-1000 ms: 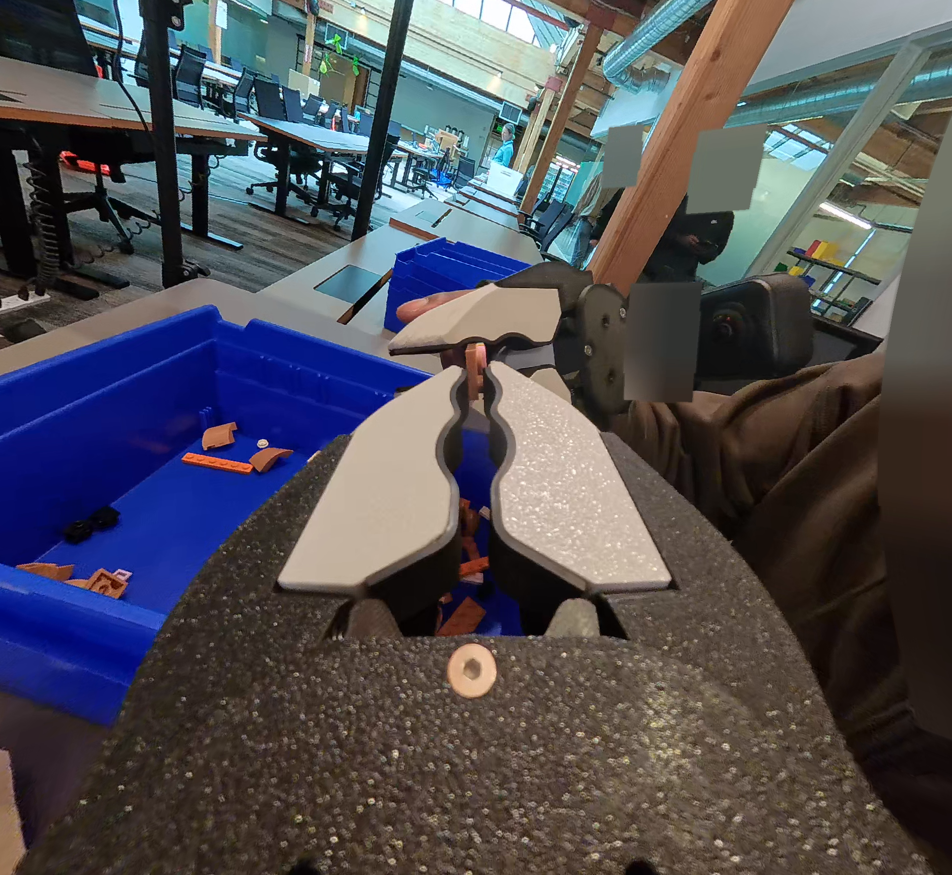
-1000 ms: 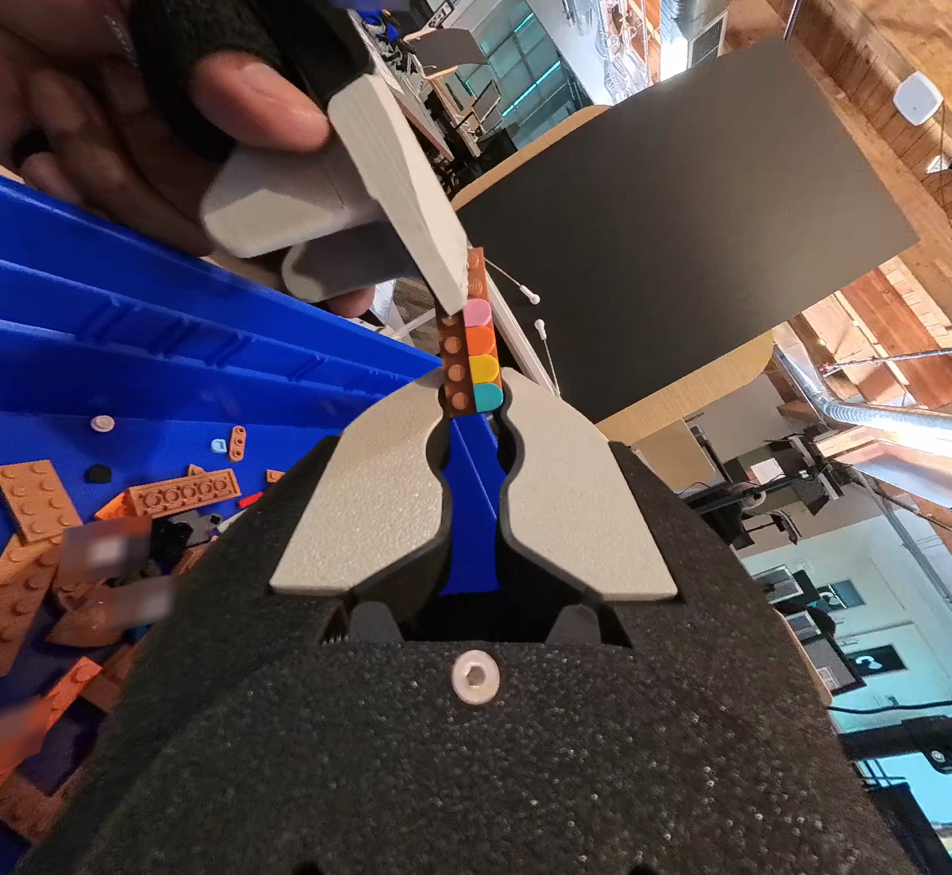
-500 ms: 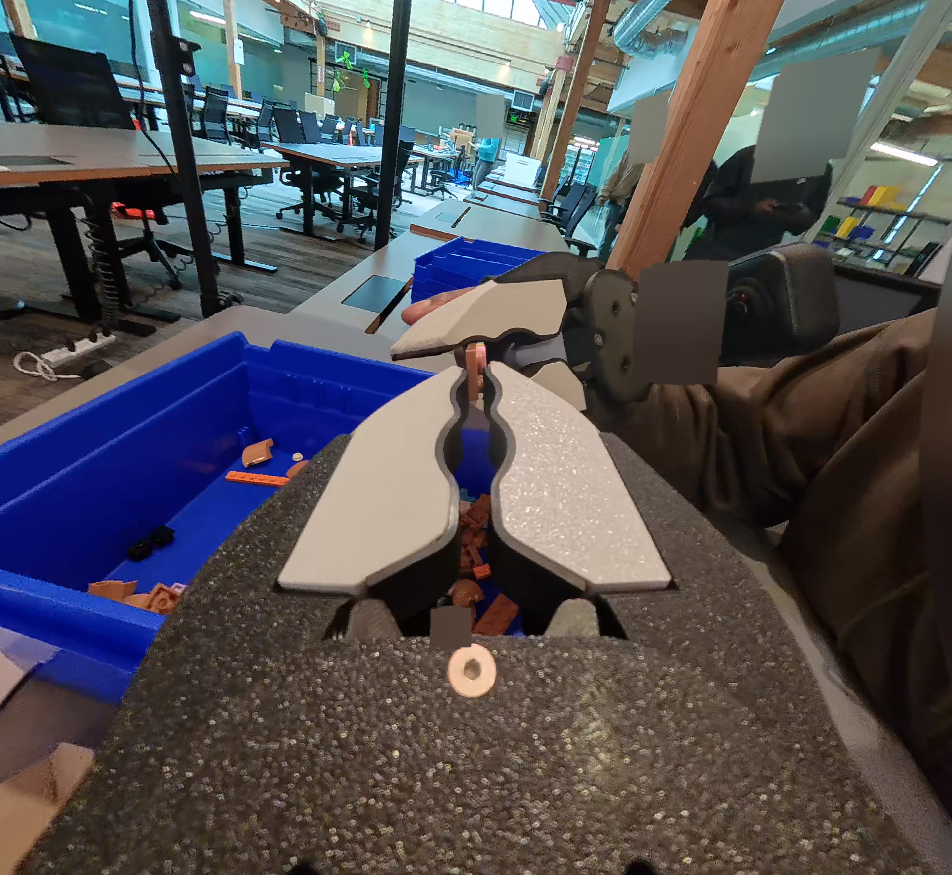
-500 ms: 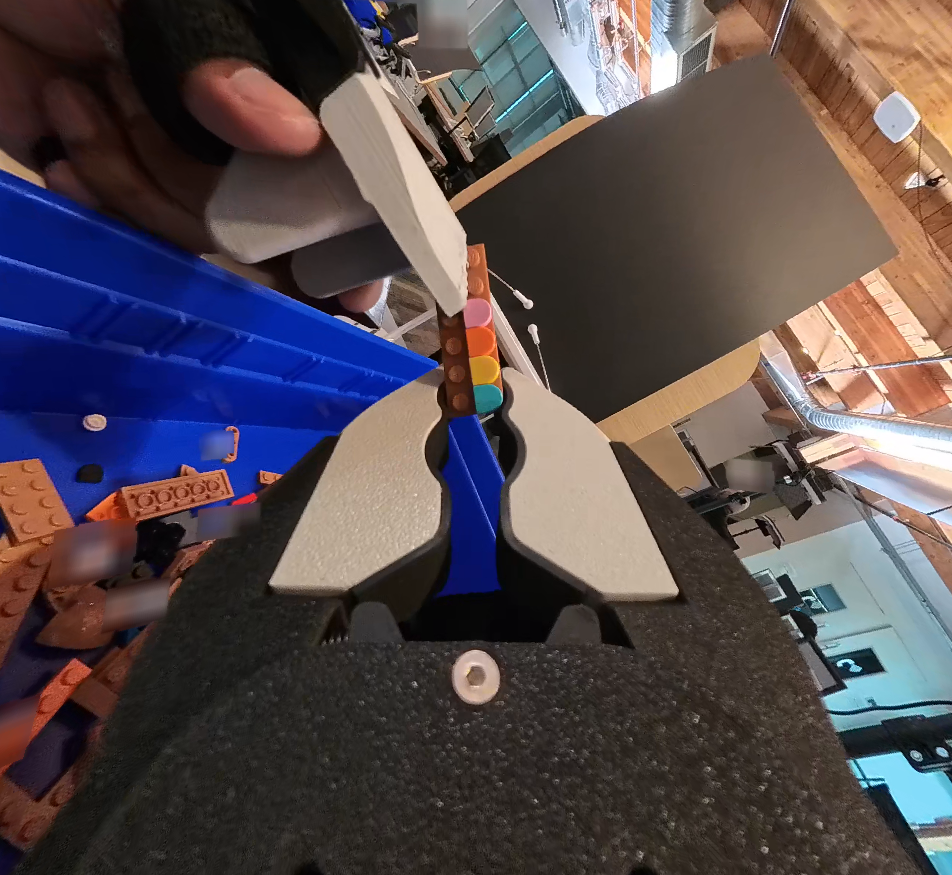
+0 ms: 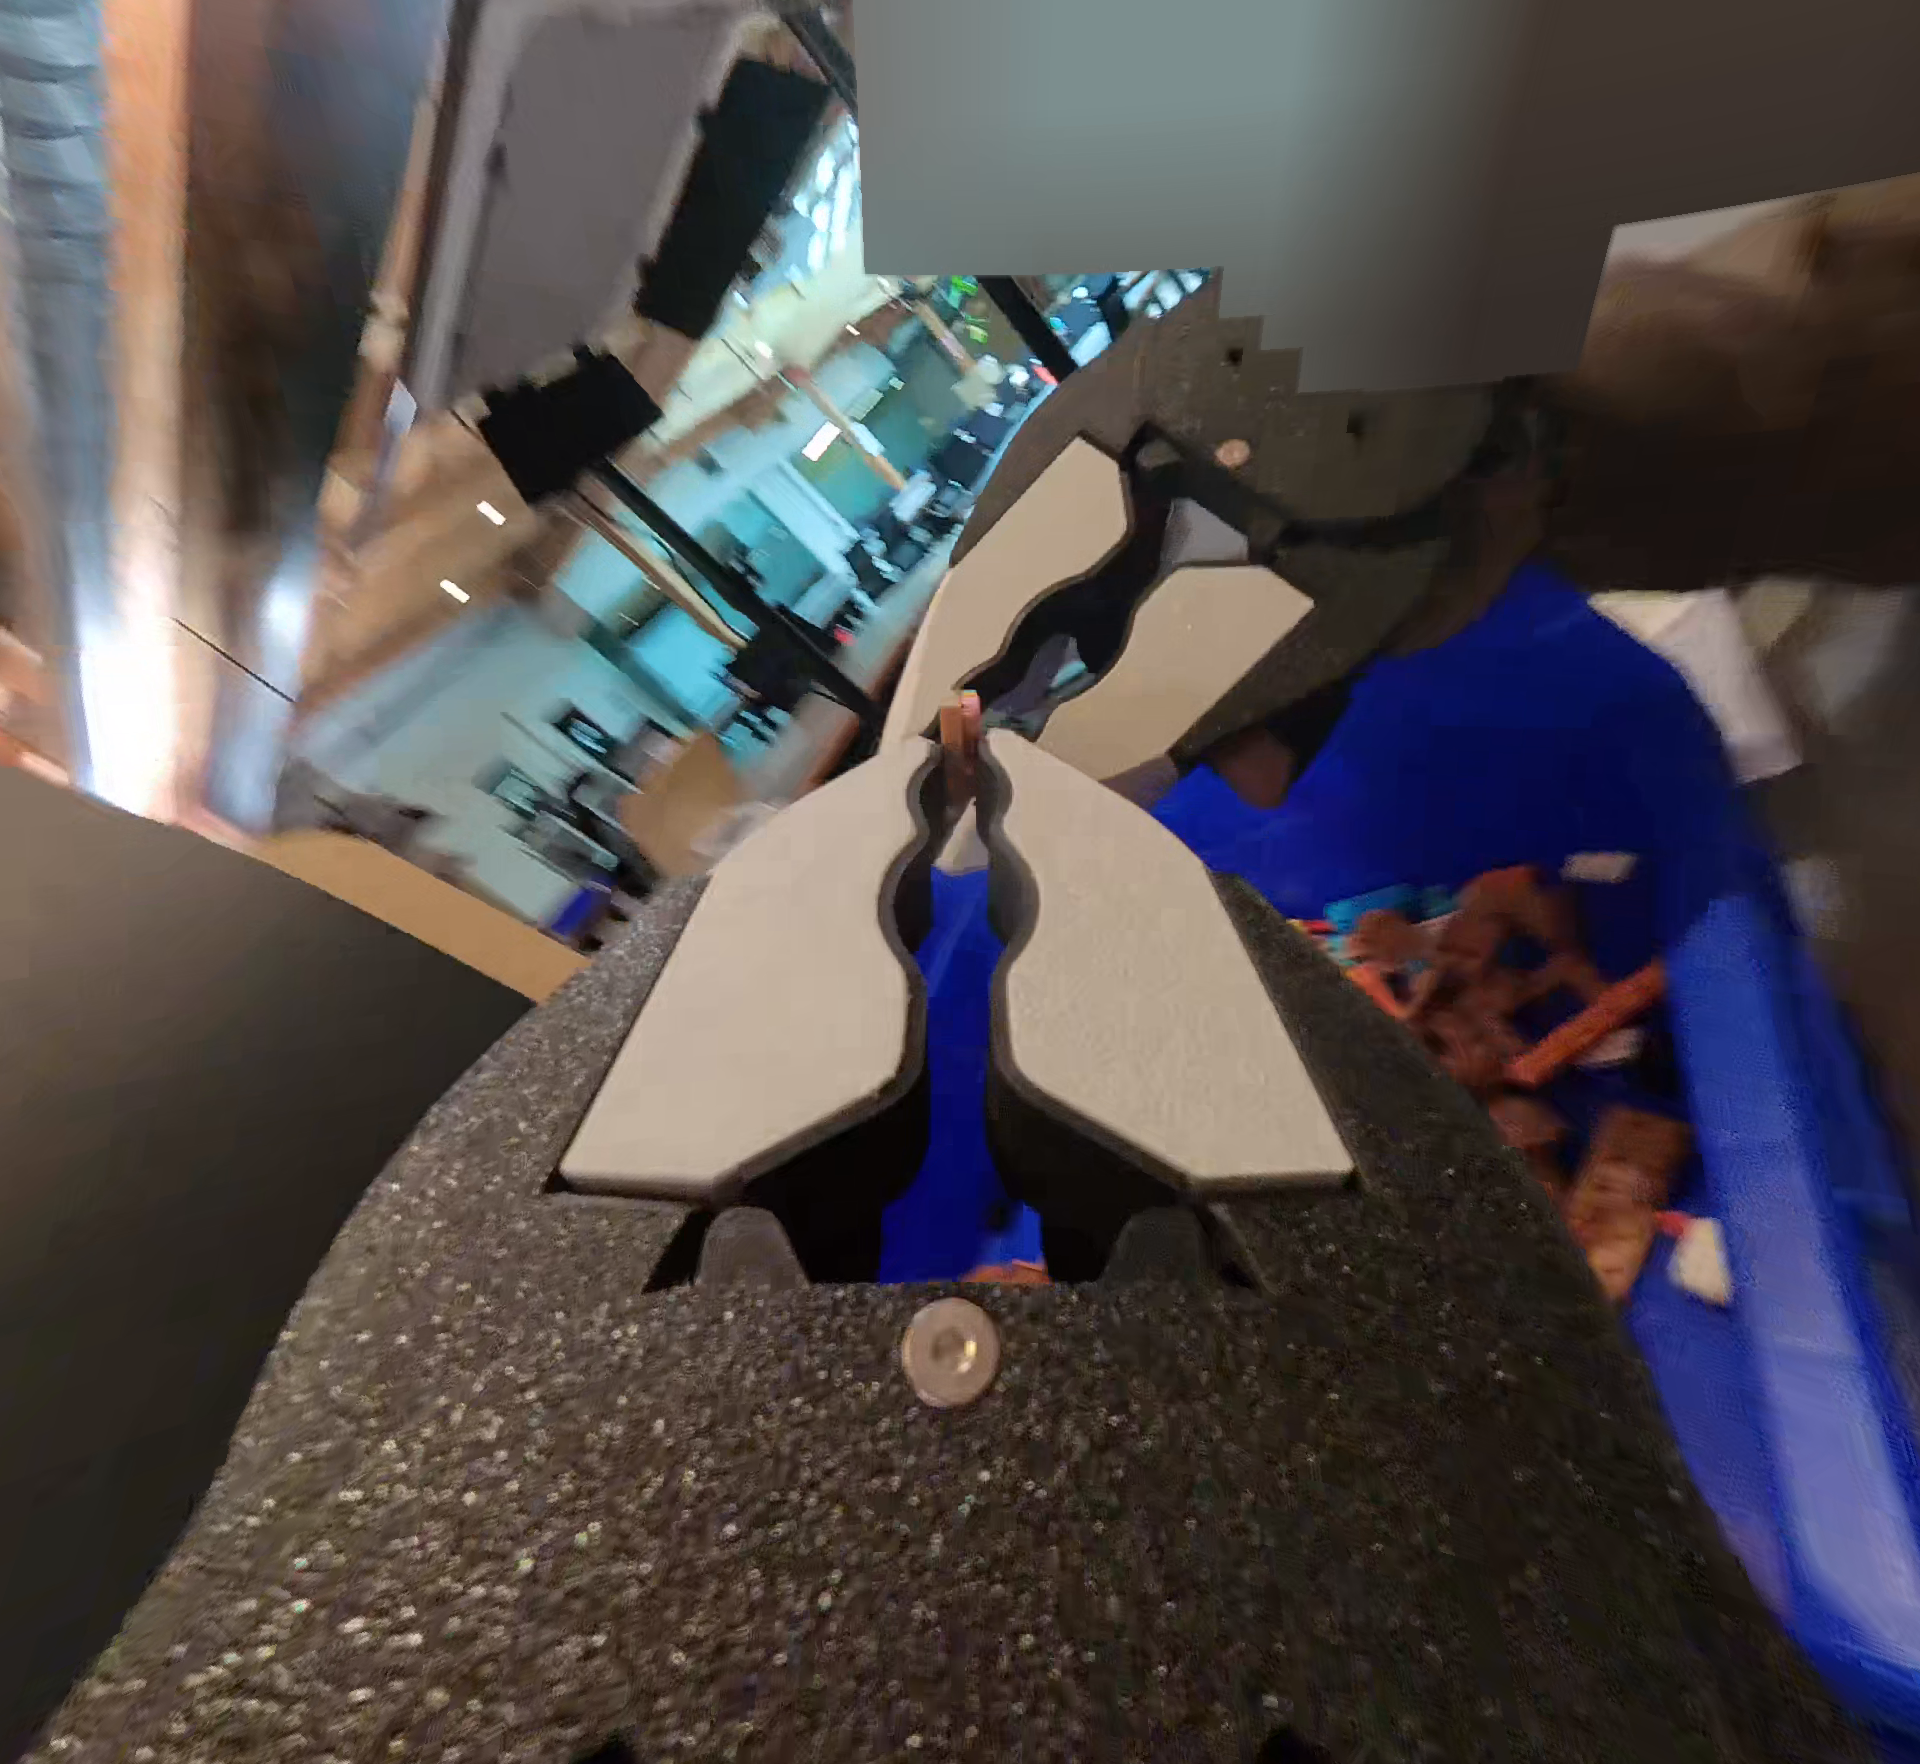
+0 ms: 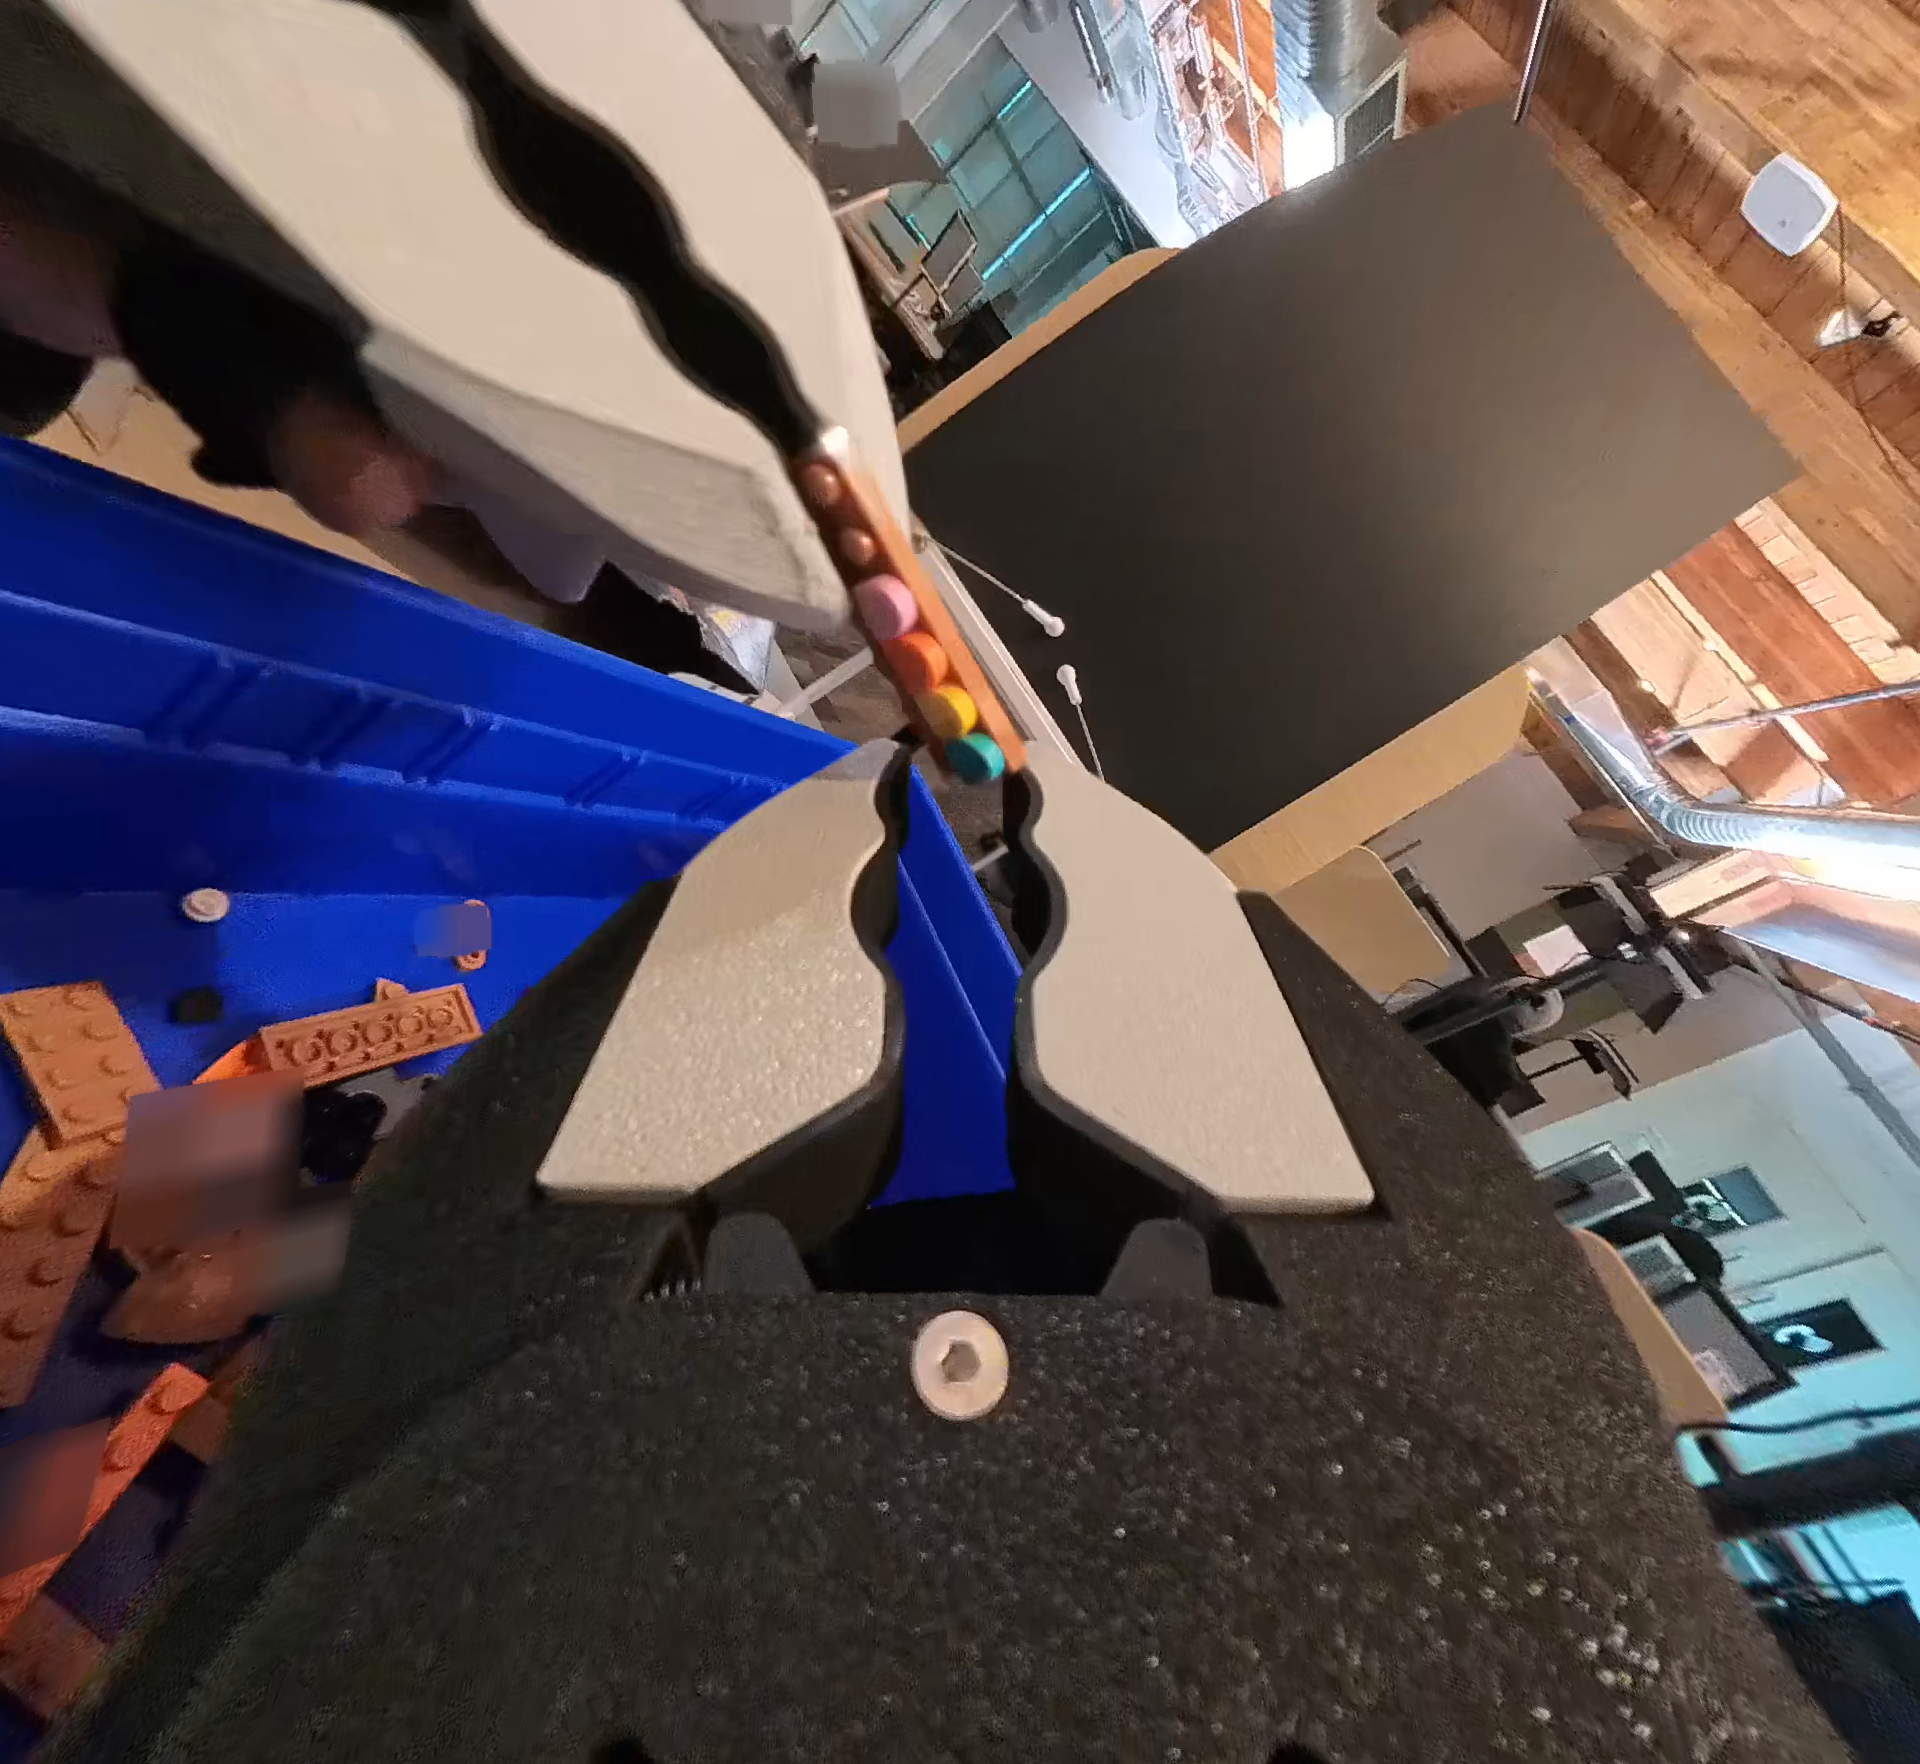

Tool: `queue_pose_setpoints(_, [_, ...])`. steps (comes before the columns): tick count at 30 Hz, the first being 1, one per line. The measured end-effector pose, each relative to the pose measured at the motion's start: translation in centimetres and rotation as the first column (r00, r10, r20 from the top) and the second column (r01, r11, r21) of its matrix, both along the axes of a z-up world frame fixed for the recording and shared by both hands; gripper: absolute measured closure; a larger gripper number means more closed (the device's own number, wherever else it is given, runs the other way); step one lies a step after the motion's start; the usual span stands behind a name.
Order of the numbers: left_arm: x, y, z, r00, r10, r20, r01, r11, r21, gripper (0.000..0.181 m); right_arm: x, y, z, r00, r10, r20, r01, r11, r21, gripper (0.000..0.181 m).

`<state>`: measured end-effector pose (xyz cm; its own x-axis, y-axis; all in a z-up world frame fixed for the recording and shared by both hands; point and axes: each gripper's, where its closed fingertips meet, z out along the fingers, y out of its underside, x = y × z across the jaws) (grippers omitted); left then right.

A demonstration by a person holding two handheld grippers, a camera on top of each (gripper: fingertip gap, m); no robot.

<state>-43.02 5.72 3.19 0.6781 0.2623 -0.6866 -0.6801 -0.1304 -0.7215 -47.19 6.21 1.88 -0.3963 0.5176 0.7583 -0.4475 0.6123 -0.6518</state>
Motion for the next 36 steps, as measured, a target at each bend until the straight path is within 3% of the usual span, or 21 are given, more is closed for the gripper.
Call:
queue_pose_setpoints(2, [0.8,0.1,0.2,0.990,0.014,-0.137,-0.013,1.000,0.004,0.176,0.2,0.0,0.2,1.000,0.015,0.002,-0.014,1.000,-0.015,0.165])
queue_pose_setpoints(5, [1.0,0.0,0.6,0.984,0.031,-0.176,-0.027,0.999,0.025,0.176,0.3,-0.1,0.0,1.000,0.022,0.005,-0.022,1.000,-0.001,0.165])
queue_pose_setpoints(9, [-0.1,-0.4,1.1,0.999,0.030,-0.013,-0.029,0.996,0.080,0.176,0.7,-0.3,0.4,0.999,0.035,-0.009,-0.035,0.999,-0.015,0.166])
queue_pose_setpoints(12, [-0.8,-0.7,1.6,0.976,-0.029,0.216,0.001,0.992,0.129,0.176,1.0,0.1,1.5,0.996,0.012,-0.088,-0.014,1.000,-0.028,0.165])
queue_pose_setpoints(17, [-0.7,-1.0,2.0,0.788,-0.235,0.570,0.126,0.966,0.225,0.177,1.9,0.2,2.9,0.943,-0.006,-0.333,0.024,0.998,0.050,0.157])
queue_pose_setpoints(20, [-0.5,-1.1,2.1,0.633,-0.341,0.695,0.182,0.938,0.294,0.177,2.4,-0.2,3.0,0.933,0.016,-0.361,0.006,0.998,0.059,0.156])
queue_pose_setpoints(23, [-0.6,-1.0,1.7,0.539,-0.376,0.753,0.195,0.926,0.323,0.176,2.3,0.1,3.3,0.934,0.004,-0.358,0.008,1.000,0.030,0.152])
queue_pose_setpoints(28, [-0.3,-0.6,1.2,0.518,-0.347,0.782,0.199,0.938,0.285,0.176,2.2,-0.1,2.8,0.935,0.002,-0.355,0.020,0.998,0.059,0.153])
queue_pose_setpoints(32, [0.3,0.0,1.0,0.560,-0.289,0.776,0.187,0.957,0.221,0.177,2.0,-0.4,2.2,0.938,-0.006,-0.348,0.045,0.994,0.103,0.163])
queue_pose_setpoints(36, [0.3,0.0,1.3,0.525,-0.275,0.805,0.151,0.961,0.230,0.176,2.0,-0.4,2.3,0.944,-0.011,-0.329,0.044,0.995,0.092,0.163])
